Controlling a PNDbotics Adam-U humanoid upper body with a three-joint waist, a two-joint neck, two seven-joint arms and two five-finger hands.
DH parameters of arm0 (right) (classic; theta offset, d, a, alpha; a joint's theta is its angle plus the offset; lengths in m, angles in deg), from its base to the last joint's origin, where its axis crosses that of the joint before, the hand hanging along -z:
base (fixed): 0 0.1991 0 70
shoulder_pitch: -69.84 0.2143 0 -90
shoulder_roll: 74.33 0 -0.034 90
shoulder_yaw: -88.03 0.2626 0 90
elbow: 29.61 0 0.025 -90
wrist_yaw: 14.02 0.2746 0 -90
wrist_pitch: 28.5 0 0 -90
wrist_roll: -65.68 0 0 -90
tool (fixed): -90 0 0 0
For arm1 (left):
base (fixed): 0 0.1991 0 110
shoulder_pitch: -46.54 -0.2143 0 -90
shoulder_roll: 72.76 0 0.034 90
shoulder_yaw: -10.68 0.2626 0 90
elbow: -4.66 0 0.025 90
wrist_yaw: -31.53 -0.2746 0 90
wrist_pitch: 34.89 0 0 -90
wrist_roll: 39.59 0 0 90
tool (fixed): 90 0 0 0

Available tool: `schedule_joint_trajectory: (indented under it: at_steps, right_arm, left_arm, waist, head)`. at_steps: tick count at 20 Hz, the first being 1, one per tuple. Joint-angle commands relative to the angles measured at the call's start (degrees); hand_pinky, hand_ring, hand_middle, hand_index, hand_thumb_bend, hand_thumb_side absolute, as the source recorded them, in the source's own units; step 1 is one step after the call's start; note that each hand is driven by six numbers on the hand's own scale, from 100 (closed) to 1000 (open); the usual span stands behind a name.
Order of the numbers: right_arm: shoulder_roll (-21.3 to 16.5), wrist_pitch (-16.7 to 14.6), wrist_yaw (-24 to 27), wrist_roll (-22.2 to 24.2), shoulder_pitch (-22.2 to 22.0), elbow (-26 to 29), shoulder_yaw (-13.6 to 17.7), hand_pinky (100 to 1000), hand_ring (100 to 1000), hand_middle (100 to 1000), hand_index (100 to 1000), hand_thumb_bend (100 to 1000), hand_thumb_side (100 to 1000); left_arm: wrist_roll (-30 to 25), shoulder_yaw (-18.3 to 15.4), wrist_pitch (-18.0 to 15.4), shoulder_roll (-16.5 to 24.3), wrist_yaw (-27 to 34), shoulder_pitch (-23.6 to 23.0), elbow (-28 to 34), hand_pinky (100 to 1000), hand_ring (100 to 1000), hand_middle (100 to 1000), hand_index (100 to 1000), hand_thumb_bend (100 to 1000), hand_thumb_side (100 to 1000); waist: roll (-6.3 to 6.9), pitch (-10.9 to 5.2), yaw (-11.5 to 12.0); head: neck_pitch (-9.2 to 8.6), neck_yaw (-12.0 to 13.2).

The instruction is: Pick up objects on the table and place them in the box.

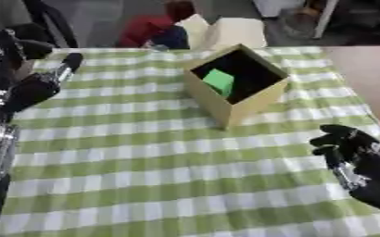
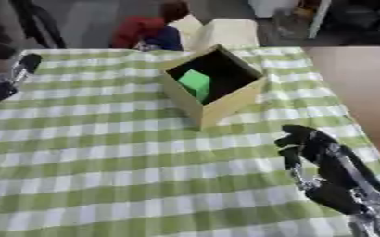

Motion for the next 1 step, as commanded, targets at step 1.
schedule_joint_trajectory:
  at_steps: [1]
  right_arm:
    - [-0.86,-0.05,-0.06,-0.12,0.39,0.92,0.52,707,772,623,847,100,328]
  left_arm:
    - [0.05,-0.7,-0.31,0.41,0.39,0.4,0.5,715,626,621,739,609,249]
  waist:
    - [0.05,-0.71,0.06]
  head:
    - [0.17,-0.05]
